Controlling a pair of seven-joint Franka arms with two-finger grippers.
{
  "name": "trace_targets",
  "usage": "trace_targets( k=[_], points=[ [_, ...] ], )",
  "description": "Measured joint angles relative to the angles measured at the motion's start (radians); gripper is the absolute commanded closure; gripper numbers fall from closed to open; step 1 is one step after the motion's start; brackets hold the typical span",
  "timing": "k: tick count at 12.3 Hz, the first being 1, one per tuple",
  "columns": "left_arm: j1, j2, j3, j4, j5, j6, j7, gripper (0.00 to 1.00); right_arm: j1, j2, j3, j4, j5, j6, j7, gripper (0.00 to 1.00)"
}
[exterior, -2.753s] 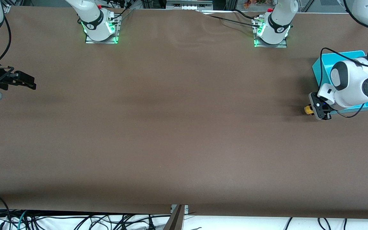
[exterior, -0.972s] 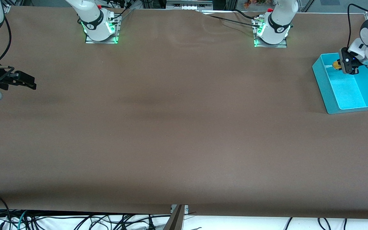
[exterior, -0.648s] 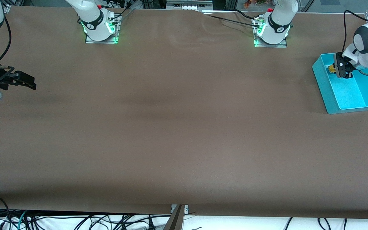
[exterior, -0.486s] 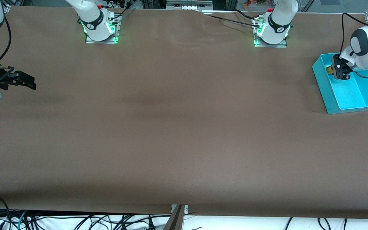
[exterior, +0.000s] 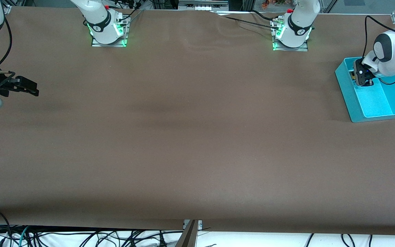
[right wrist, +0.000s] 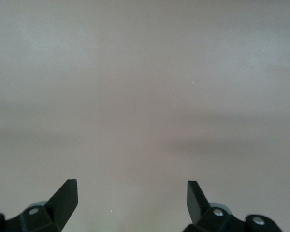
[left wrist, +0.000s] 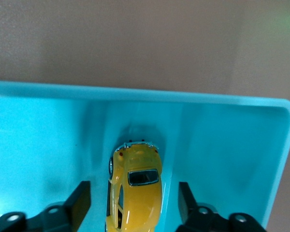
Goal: Wind and store yellow beetle car
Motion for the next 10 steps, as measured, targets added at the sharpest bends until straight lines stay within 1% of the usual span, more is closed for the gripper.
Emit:
trace_targets(
  k=[2, 4, 5, 7, 9, 10],
  points=[
    [-0.001, -0.018, -0.006, 0.018, 0.000, 0.000, 0.000, 0.00, 0.000, 0.000, 0.001, 0.000, 0.000, 0.000, 0.000, 0.00],
    [-0.010, -0.065, -0.028, 0.041, -0.011, -0.012, 0.000, 0.00, 0.001, 0.000, 0.003, 0.001, 0.000, 0.000, 0.000, 0.00],
    [-0.018, -0.105, -0.056, 0.060, -0.035, -0.058, 0.000, 0.00, 0.001, 0.000, 0.004, 0.002, 0.000, 0.000, 0.000, 0.00],
    [-0.037, -0.181, -0.116, 0.129, -0.102, -0.211, -0.001, 0.00, 0.002, 0.000, 0.005, 0.004, 0.000, 0.000, 0.000, 0.00],
    [-0.075, -0.236, -0.135, 0.213, -0.145, -0.334, -0.021, 0.00, 0.002, 0.000, 0.005, 0.005, 0.000, 0.000, 0.000, 0.00],
    [-0.092, -0.252, -0.136, 0.262, -0.173, -0.396, -0.067, 0.00, 0.002, 0.000, 0.005, 0.006, 0.000, 0.000, 0.000, 0.00]
  ],
)
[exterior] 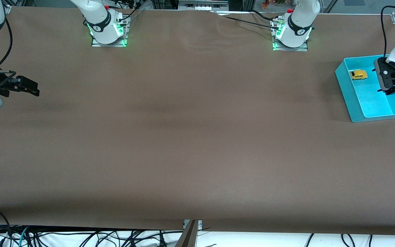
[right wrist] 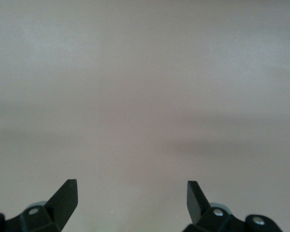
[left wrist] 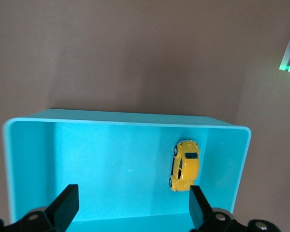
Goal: Wind and store yellow beetle car
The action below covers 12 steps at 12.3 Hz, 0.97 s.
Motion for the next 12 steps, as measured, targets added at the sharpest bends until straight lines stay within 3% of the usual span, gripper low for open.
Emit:
trace_targets(
  k=[2, 6, 9, 12],
  points=[
    [-0.034, -0.008, -0.001, 0.095, -0.027, -0.093, -0.135, 0.00, 0.000, 0.000, 0.000, 0.001, 0.000, 0.000, 0.000, 0.00],
    [-0.137, -0.030, -0.021, 0.198, -0.118, -0.126, -0.430, 0.00, 0.000, 0.000, 0.000, 0.002, 0.000, 0.000, 0.000, 0.00],
    [-0.171, -0.087, -0.114, 0.239, -0.128, -0.220, -0.733, 0.00, 0.000, 0.001, 0.000, 0.003, 0.000, 0.000, 0.000, 0.00],
    [-0.236, -0.108, -0.150, 0.315, -0.129, -0.277, -1.012, 0.00, 0.000, 0.001, 0.000, 0.003, 0.000, 0.000, 0.000, 0.00]
  ],
)
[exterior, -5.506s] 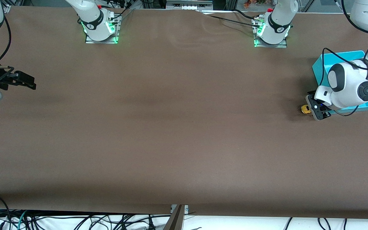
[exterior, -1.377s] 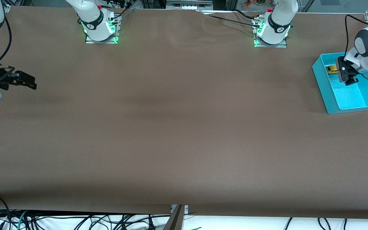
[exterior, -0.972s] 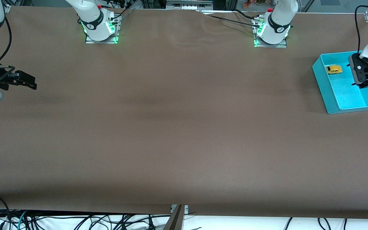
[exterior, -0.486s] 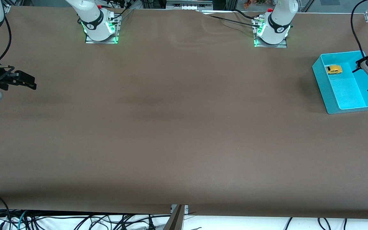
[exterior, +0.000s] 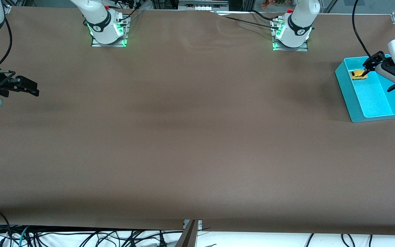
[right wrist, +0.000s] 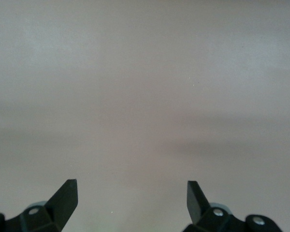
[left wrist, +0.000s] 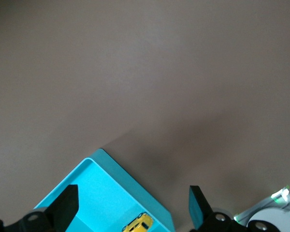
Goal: Wind and store yellow beetle car
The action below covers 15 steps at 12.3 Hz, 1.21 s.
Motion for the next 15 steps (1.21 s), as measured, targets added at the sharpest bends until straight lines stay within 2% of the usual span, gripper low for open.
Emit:
trace_targets(
  k=[4, 6, 11, 15],
  points=[
    [-0.015, 0.005, -0.096, 0.037, 0.000, -0.001, -0.419, 0.00, 0.000, 0.000, 0.000, 0.000, 0.000, 0.000, 0.000, 0.00],
    [-0.029, 0.010, -0.112, 0.058, -0.042, -0.007, -0.549, 0.00, 0.000, 0.000, 0.000, 0.000, 0.000, 0.000, 0.000, 0.00],
    [-0.029, 0.078, -0.108, 0.163, -0.078, -0.045, -0.570, 0.00, 0.000, 0.000, 0.000, 0.000, 0.000, 0.000, 0.000, 0.00],
    [-0.022, 0.100, -0.096, 0.178, -0.078, -0.061, -0.531, 0.00, 0.000, 0.001, 0.000, 0.000, 0.000, 0.000, 0.000, 0.00]
  ],
)
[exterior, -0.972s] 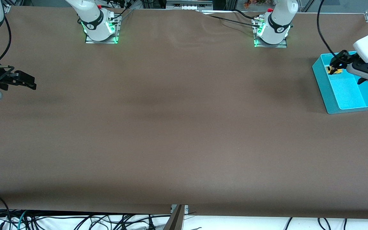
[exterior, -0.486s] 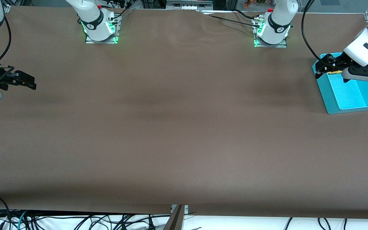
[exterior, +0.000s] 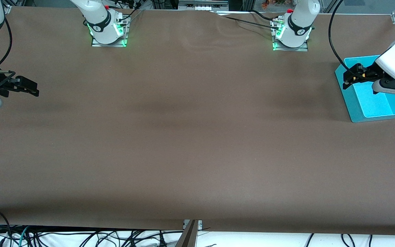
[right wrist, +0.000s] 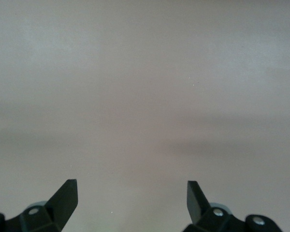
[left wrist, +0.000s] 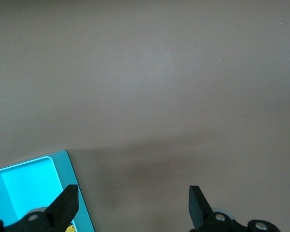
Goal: Wind and store yellow beetle car
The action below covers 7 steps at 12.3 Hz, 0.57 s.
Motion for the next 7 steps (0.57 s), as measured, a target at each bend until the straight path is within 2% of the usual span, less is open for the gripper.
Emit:
trace_targets(
  k=[7],
  points=[
    [0.000, 0.000, -0.001, 0.037, -0.001, -0.080, -0.138, 0.00, 0.000, 0.000, 0.000, 0.000, 0.000, 0.000, 0.000, 0.00]
  ],
)
